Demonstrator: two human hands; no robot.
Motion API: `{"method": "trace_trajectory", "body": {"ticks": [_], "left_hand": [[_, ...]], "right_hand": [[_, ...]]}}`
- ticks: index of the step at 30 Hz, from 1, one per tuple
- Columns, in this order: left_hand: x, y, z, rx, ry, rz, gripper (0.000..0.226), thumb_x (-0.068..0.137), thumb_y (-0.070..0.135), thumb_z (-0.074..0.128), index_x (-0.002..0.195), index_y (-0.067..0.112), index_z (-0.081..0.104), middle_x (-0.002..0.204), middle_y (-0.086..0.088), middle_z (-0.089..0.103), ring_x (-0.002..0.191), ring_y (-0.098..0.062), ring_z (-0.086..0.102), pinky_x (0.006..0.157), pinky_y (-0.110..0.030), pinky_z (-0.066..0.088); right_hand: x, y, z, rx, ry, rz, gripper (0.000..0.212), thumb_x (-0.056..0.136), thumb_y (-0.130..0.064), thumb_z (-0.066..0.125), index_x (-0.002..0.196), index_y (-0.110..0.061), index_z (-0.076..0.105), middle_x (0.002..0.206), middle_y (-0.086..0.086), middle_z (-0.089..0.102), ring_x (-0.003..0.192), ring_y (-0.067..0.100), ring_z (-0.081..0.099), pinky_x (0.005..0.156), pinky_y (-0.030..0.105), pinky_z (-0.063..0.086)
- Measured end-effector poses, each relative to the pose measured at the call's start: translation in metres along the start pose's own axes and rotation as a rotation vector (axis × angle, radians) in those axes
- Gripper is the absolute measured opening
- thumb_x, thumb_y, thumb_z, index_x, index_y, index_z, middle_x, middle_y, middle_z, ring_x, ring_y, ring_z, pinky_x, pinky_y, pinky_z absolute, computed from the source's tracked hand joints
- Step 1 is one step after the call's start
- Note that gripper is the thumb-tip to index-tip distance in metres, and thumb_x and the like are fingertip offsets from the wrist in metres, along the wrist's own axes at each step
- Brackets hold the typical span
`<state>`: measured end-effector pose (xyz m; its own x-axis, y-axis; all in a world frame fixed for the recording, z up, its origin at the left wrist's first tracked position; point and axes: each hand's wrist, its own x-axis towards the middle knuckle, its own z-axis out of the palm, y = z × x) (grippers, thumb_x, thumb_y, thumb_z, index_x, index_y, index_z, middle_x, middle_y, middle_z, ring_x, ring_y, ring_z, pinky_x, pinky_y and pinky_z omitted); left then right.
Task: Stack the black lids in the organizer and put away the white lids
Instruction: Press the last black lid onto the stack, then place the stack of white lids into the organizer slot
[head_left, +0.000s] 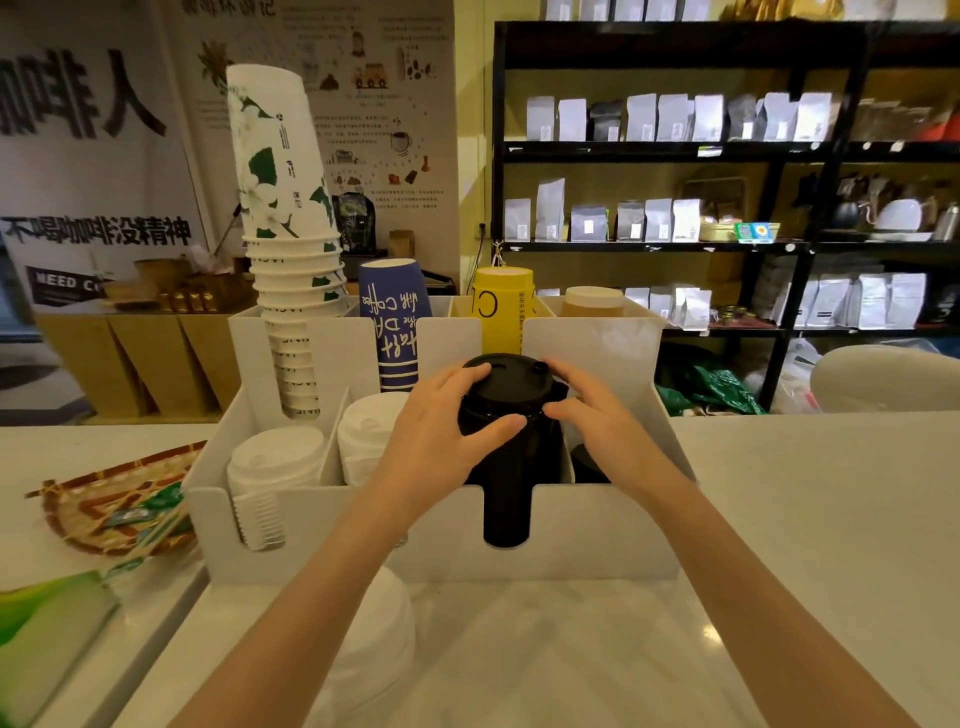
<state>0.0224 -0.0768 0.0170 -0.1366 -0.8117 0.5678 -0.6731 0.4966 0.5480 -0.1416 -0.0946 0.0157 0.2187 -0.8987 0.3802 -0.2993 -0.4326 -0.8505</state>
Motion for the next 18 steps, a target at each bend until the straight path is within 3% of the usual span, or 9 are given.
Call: {"method": "trace_trajectory", "body": {"ticks": [2,5,8,10,13,18], "left_hand": [[-0.002,0.000,0.002,-0.001,-0.008,0.012,0.058,0.080,0.037,0.057,0.132,0.020,0.037,0.138,0.001,0.043,0.127,-0.013,0.035,0.100,-0.020,0.026],[-0.003,0.003,0.001,-0.033,-0.026,-0.003,0.049,0.080,0.034,0.058,0.125,0.020,0.043,0.128,-0.001,0.050,0.116,-0.014,0.044,0.095,-0.024,0.037],[0.006,0.005,-0.015,-0.063,-0.118,-0.065,0.037,0.079,0.032,0.061,0.112,0.019,0.051,0.112,0.001,0.057,0.104,-0.016,0.054,0.089,-0.032,0.045],[0.016,0.004,-0.031,-0.111,-0.259,-0.098,0.027,0.081,0.031,0.057,0.105,0.020,0.055,0.106,0.000,0.060,0.101,-0.015,0.056,0.088,-0.031,0.045],[0.018,0.005,-0.052,-0.232,-0.360,-0.152,0.024,0.086,0.028,0.051,0.104,0.015,0.060,0.100,0.001,0.061,0.097,-0.011,0.055,0.086,-0.026,0.043],[-0.014,0.003,-0.075,-0.387,-0.199,-0.226,0.030,0.089,0.035,0.042,0.108,0.018,0.060,0.114,0.001,0.063,0.104,-0.009,0.060,0.088,-0.025,0.048]], "right_hand": [[-0.003,-0.006,0.004,-0.076,0.085,-0.058,0.057,0.084,-0.015,0.052,0.136,-0.022,0.031,0.133,-0.010,0.035,0.125,0.006,0.027,0.106,0.024,0.023],[-0.019,-0.020,0.026,-0.138,0.330,-0.292,0.053,0.080,-0.017,0.056,0.130,-0.019,0.039,0.124,-0.009,0.041,0.117,0.006,0.036,0.094,0.004,0.027],[-0.035,-0.021,0.057,-0.190,0.474,-0.510,0.046,0.078,-0.012,0.057,0.122,-0.011,0.044,0.121,0.006,0.052,0.114,0.018,0.047,0.099,0.019,0.038],[-0.045,-0.016,0.075,-0.224,0.500,-0.609,0.044,0.077,-0.009,0.058,0.120,-0.011,0.044,0.124,0.004,0.050,0.118,0.016,0.044,0.104,0.025,0.036],[-0.058,-0.004,0.100,-0.249,0.408,-0.642,0.044,0.079,-0.014,0.057,0.121,-0.010,0.043,0.126,0.008,0.051,0.121,0.015,0.041,0.106,0.027,0.034],[-0.075,0.016,0.123,-0.314,0.033,-0.506,0.044,0.082,-0.036,0.050,0.122,-0.019,0.041,0.127,0.007,0.053,0.120,0.010,0.037,0.105,0.025,0.031]]}}
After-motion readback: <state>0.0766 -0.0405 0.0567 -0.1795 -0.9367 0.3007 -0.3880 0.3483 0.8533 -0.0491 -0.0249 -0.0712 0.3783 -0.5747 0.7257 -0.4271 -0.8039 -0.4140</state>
